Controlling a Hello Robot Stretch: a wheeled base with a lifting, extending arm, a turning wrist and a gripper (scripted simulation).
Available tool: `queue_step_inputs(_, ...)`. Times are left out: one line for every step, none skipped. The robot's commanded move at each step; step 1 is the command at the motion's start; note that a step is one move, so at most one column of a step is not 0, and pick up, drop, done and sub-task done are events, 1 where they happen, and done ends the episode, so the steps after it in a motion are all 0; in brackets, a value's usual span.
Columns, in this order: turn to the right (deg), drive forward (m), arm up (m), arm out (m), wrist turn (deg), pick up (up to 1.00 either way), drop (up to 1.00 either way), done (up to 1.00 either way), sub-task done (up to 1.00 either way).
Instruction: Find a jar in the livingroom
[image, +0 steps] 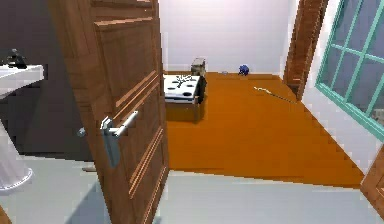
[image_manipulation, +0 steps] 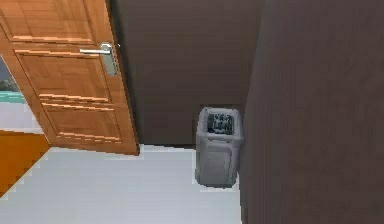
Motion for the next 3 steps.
queue_step_inputs(6.0, 0.00, 0.00, 0.00, 0.0, 0.00, 0.00, 0.00, 0.00)
queue_step_inputs(0.0, 0.10, 0.00, 0.00, 0.0, 0.00, 0.00, 0.00, 0.00)
queue_step_inputs(-45.0, 0.00, 0.00, 0.00, 0.0, 0.00, 0.00, 0.00, 0.00)
